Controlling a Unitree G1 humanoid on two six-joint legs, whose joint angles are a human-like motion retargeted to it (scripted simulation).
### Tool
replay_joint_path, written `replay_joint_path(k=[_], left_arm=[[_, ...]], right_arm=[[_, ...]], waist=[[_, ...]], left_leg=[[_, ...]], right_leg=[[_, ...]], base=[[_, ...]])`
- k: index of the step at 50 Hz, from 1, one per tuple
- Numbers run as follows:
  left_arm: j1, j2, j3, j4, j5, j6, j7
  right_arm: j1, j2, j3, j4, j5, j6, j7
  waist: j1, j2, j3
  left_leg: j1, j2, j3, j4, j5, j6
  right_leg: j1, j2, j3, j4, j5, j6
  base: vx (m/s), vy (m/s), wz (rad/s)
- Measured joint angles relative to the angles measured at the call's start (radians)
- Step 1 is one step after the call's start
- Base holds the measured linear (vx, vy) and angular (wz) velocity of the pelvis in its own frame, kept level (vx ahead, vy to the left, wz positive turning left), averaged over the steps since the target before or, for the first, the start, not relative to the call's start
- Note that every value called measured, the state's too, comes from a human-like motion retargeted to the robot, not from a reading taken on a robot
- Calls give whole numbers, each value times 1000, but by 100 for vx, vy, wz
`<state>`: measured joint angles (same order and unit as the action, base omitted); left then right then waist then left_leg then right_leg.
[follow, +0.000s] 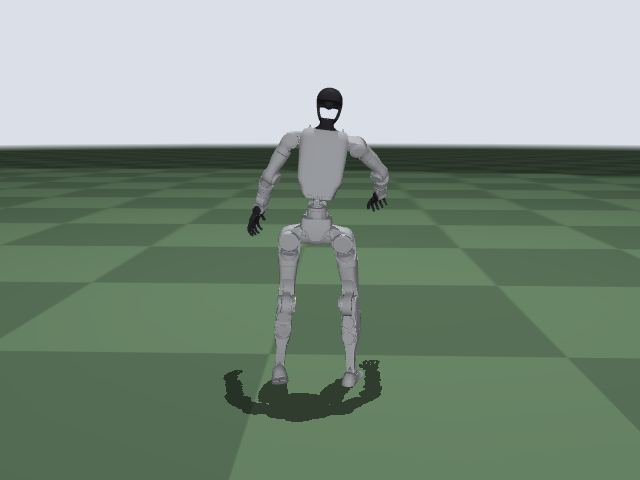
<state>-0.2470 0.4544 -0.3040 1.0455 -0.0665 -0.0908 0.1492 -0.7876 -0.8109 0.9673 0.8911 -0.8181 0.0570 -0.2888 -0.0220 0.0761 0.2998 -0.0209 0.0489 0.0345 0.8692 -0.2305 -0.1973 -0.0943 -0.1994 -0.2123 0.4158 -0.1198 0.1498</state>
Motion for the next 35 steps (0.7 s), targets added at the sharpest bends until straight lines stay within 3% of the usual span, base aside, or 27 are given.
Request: replay_joint_path(k=[3,7,13,15,18,23,26,31,35], left_arm=[[85,-26,36,24,46,5,-41],[210,-58,101,91,61,16,-36],[364,-94,233,230,43,20,-49],[383,-85,274,225,41,26,-83],[450,-33,329,50,120,26,-118],[596,174,384,-480,254,-1,-84],[605,317,438,-703,275,-14,-44],[642,530,569,-966,283,-45,-46],[686,666,688,-1118,259,-79,-56]], right_arm=[[66,91,-83,56,19,26,-24],[184,175,-205,82,66,60,-75],[339,242,-340,102,165,53,-70],[373,224,-399,65,239,41,-48],[465,162,-521,-80,305,19,-1],[725,10,-753,-486,352,-41,62],[850,-93,-882,-695,397,-70,136],[1085,-199,-1155,-980,490,-120,265],[1232,-248,-1361,-1135,526,-147,325]], waist=[[33,0,7],[67,-16,0],[109,-20,-48],[131,-23,-46],[157,-33,-38],[199,-71,-41],[211,-97,-43],[181,-115,-87],[162,-139,-130]], left_leg=[[-106,14,41,194,-41,12],[-168,52,134,244,-84,33],[-122,89,242,-119,-134,42],[-76,73,239,-345,-62,4],[-32,59,222,-499,16,14],[-61,56,222,-408,-23,65],[-39,24,202,-492,24,48],[-11,5,171,-593,69,35],[23,-20,160,-685,99,30]], right_leg=[[27,-13,11,12,-20,10],[78,-30,11,-3,-27,26],[159,-5,-7,-71,-25,61],[170,2,-2,-65,-35,70],[166,2,0,-8,-70,50],[82,-30,23,186,-75,7],[29,-41,69,242,-63,36],[36,-58,6,78,-105,69],[60,-59,-18,-140,27,99]], base=[[38,-7,-16],[38,-1,-4],[36,7,-4],[30,12,-2],[25,14,15],[20,13,26],[15,7,27],[15,-1,41],[12,-9,15]])
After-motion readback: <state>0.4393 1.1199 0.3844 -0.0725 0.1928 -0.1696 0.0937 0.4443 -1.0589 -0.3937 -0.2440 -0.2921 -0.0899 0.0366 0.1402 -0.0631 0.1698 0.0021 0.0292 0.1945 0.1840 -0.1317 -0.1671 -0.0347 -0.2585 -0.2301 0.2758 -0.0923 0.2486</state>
